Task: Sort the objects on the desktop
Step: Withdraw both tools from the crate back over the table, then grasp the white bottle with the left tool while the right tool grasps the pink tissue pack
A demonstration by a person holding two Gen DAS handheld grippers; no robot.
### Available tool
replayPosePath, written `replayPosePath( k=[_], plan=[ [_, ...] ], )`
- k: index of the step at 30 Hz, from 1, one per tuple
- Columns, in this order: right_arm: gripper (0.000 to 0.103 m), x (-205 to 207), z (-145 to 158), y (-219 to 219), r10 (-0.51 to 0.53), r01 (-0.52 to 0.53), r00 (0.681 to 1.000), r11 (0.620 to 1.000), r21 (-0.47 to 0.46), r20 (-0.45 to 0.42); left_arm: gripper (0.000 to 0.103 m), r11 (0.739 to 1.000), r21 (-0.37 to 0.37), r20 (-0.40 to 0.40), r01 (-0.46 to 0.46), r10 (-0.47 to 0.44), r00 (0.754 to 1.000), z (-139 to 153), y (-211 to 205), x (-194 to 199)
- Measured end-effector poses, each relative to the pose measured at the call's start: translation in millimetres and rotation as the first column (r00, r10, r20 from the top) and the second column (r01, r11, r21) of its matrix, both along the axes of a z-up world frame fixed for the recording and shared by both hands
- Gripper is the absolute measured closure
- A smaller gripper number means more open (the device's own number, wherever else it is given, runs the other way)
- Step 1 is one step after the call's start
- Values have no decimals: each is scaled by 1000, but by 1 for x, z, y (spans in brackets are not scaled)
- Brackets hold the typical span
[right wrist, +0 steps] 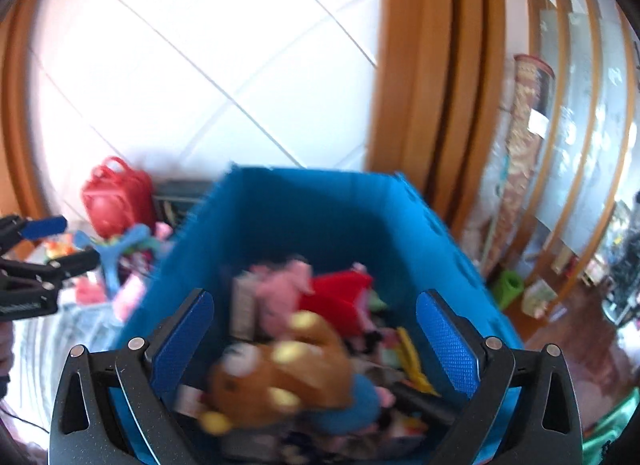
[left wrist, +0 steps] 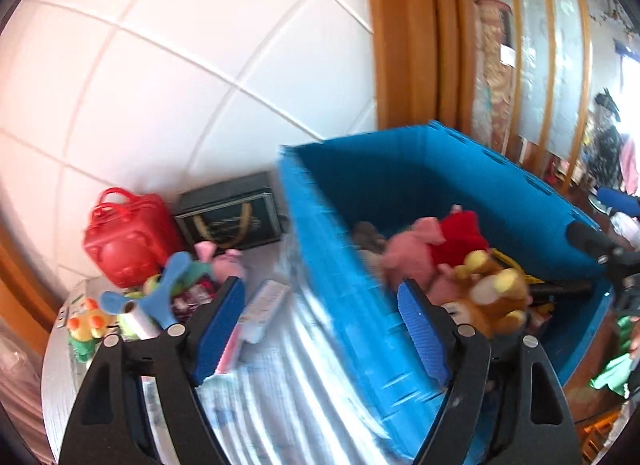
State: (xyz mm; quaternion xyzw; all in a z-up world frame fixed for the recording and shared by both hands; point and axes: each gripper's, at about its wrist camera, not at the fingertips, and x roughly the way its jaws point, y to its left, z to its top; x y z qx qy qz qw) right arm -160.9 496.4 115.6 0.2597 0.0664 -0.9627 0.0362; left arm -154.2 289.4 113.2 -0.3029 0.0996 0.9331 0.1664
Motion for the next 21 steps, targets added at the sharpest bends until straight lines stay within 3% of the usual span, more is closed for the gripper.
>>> replayPosePath(
  k=[8,15,21],
  plan=[
    [0,17,11,-108,130,-132,991,991,-34,-38,24,988,6,54,-152,151,987,-30,-145,-14],
    [0,8,3,-198,210,-210,978,974,-88,-19,24,940,-27,126,-339,340,932,-73,-278,-34],
    [0,-16,-34,-258,236,-228,970,968,-107,64,24,900,-74,166,-430,436,884,-111,-356,-41]
  ],
)
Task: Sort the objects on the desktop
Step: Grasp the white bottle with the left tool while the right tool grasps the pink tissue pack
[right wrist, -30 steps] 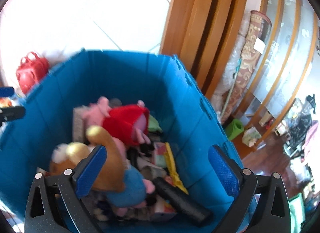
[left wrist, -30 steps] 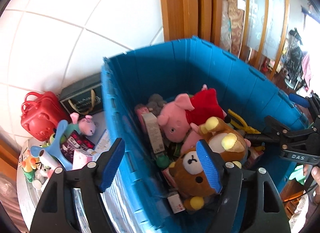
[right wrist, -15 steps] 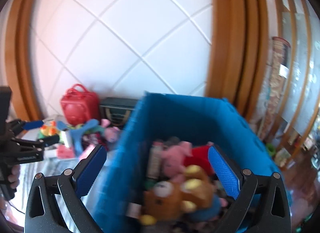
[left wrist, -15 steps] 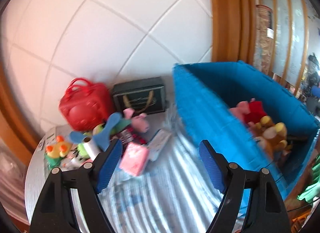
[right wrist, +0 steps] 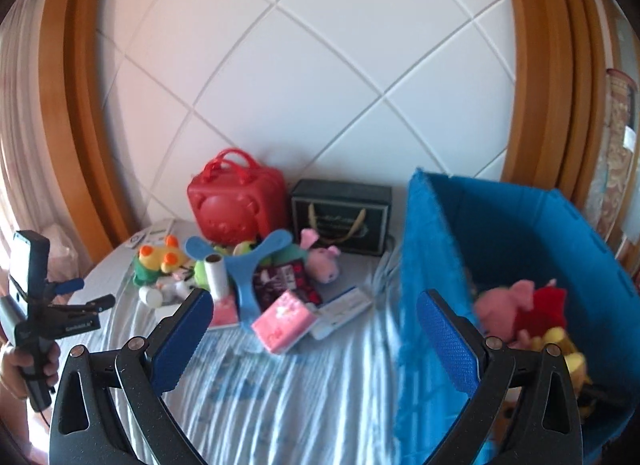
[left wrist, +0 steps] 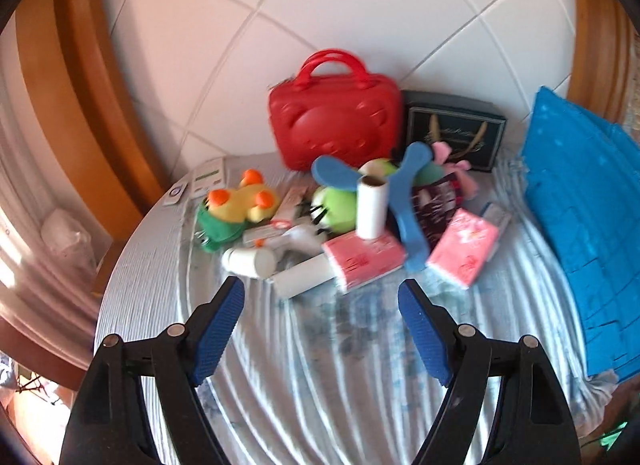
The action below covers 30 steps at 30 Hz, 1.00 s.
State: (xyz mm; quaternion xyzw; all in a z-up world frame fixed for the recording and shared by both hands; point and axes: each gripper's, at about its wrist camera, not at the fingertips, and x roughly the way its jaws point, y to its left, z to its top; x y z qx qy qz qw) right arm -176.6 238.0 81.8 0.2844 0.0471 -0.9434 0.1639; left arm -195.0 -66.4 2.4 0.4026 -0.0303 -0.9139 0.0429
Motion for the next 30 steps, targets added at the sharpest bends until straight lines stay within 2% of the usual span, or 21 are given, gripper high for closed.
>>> replayPosePath(
  k=[7,11,13,16,19,22,28,30],
  plan=[
    [0,-44,-54,-43,-8,3,991,999,35,133,24,997,35,66,-69,67,996,-30,-56,-26],
    [0,-72,-86,-58,-27,17,981,998,53,193,24,988,11,130,-156,153,980,-57,-93,-53],
    [0,-90,-106,-64,-39,27,971,998,56,238,24,976,11,184,-218,212,960,-77,-118,-71],
    [0,-113,-135,-70,-58,42,952,997,60,299,24,949,52,256,-310,288,923,-102,-152,-94],
    [0,-139,-166,-73,-78,60,927,996,61,366,24,923,67,289,-380,346,892,-121,-173,-118],
    [0,-161,-193,-73,-98,76,900,995,68,424,24,911,76,318,-406,364,875,-137,-179,-146],
    [0,-184,-230,-66,-134,105,864,991,87,486,24,860,195,402,-472,369,838,-171,-185,-200],
    [0,-188,-239,-64,-142,110,853,990,93,502,24,853,188,426,-486,375,823,-186,-185,-213]
  ],
)
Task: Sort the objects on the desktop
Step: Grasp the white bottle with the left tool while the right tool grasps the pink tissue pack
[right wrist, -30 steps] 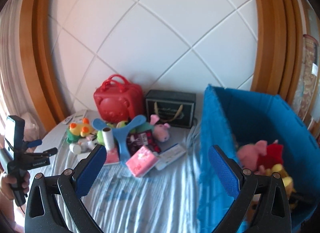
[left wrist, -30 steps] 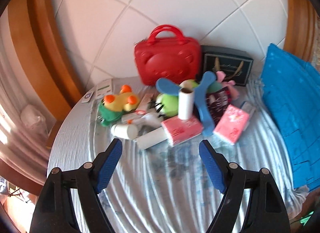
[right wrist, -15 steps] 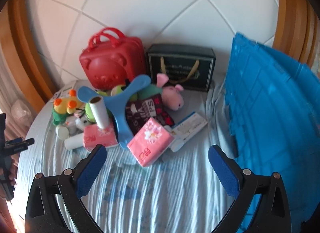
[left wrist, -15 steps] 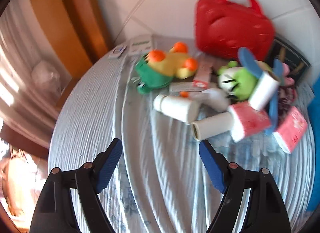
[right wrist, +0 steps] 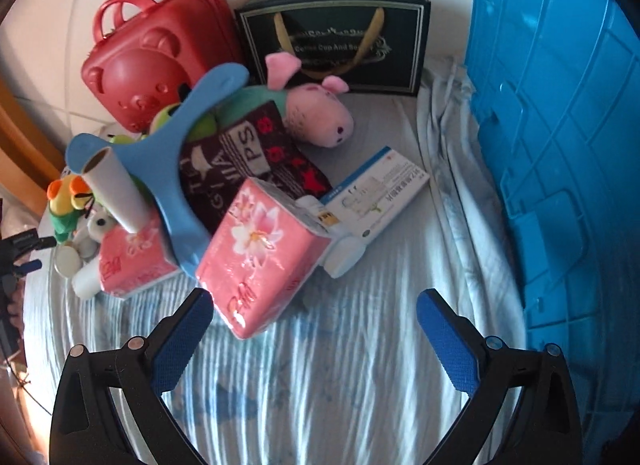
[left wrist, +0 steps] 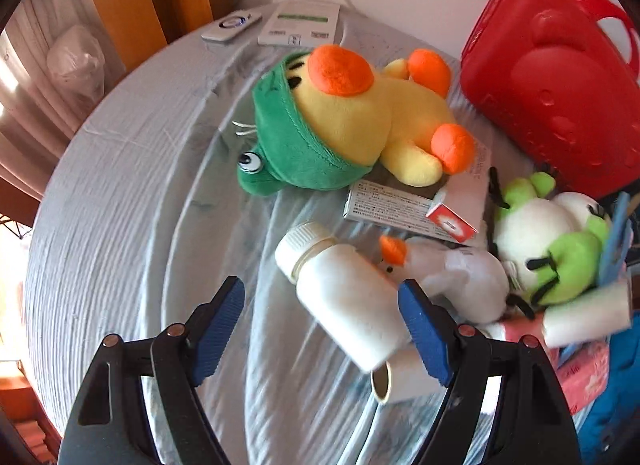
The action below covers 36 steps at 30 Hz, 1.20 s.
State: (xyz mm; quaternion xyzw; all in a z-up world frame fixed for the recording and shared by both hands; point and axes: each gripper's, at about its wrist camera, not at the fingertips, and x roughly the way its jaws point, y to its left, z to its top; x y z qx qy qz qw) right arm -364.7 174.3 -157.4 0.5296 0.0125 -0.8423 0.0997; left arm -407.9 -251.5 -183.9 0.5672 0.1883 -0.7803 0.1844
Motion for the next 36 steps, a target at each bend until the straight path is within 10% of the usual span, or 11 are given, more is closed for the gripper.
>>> replayPosePath(
  k=[5,10,22,36],
  plan=[
    [0,-6,-16,-6,6,-6,999,1000,-1,39,24,999,35,72,23,-26,997,-39,3,-3],
    [0,-9,-30,-15,3,0,997,999,-36,80,47,993,27,36,113,-114,993,-48,17,31],
    [0,-40,-80,-49,-24,62,979,981,-183,204,49,982,-93,-43,166,-170,984,-31,49,117],
    [18,-29,-90,-67,-46,61,985,995,-84,169,50,982,-81,-56,172,-177,983,-24,49,133]
  ],
)
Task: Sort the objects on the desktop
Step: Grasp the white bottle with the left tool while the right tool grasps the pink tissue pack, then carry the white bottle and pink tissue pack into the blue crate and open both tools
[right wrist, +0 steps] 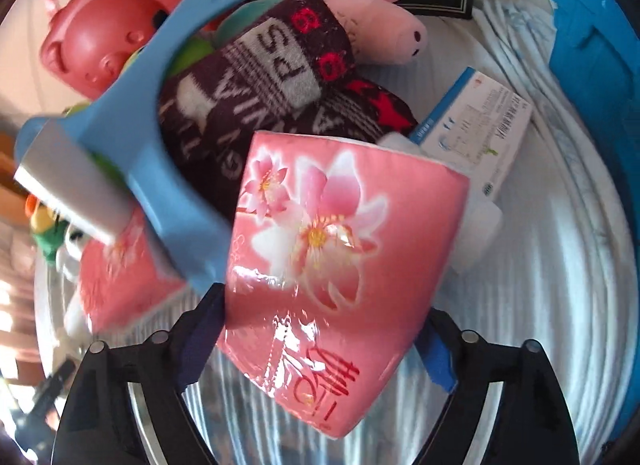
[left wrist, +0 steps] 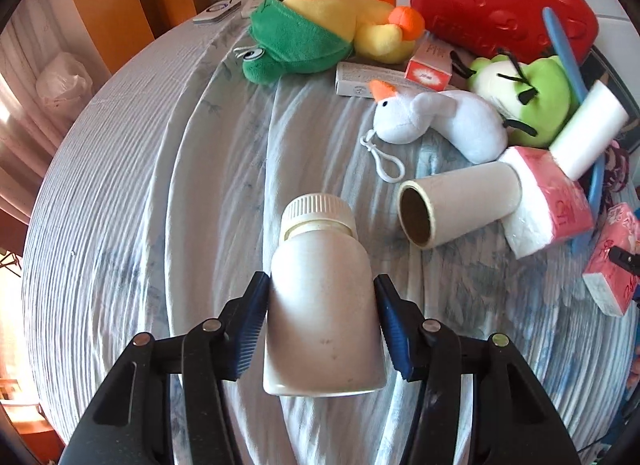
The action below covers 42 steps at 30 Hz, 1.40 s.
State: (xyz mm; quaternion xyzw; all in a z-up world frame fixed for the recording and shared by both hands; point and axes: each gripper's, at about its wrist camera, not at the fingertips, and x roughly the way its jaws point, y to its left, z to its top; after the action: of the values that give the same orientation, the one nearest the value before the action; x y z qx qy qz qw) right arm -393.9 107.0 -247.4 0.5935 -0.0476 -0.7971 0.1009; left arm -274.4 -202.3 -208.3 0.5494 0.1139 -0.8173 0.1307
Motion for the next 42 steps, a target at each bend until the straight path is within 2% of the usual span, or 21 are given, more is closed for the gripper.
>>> replayPosePath(
  k=[4,9,12,15,20,21,24,29,36,37,39,42],
  plan=[
    [18,32,16,16,30,-30,999,999,-12,-17,51,999,-24,-64,28,-29,998,26,15,20],
    [18,75,60,30,62,-61,990,998,8,-126,51,996,-34,-148,84,-88,985,62,40,44],
    [18,101,94,45,77,-77,975,997,8,-208,51,990,-44,-216,132,-139,967,90,58,59],
    [18,128,132,58,81,-79,950,997,16,-302,51,979,-64,-285,192,-202,937,117,83,71],
    [18,177,199,89,65,-54,881,998,37,-469,51,950,-105,-405,294,-311,860,168,139,92],
    [18,186,211,96,59,-48,866,998,36,-497,51,940,-108,-431,323,-337,837,180,155,96],
    [18,212,248,121,27,-18,818,1000,22,-574,51,921,-135,-478,366,-384,790,202,189,105],
    [18,249,293,169,-16,41,743,999,22,-669,51,875,-135,-546,465,-457,702,237,251,120],
    [18,280,339,258,-112,171,652,985,1,-750,51,823,-176,-624,540,-518,585,281,338,136],
    [18,282,344,273,-124,198,641,980,7,-758,51,813,-183,-639,553,-526,562,289,354,139],
    [18,285,350,302,-142,239,625,971,15,-768,51,792,-196,-661,578,-542,519,304,385,145],
    [17,288,355,347,-166,293,618,956,29,-769,51,766,-208,-676,608,-562,476,317,428,150]
  ],
)
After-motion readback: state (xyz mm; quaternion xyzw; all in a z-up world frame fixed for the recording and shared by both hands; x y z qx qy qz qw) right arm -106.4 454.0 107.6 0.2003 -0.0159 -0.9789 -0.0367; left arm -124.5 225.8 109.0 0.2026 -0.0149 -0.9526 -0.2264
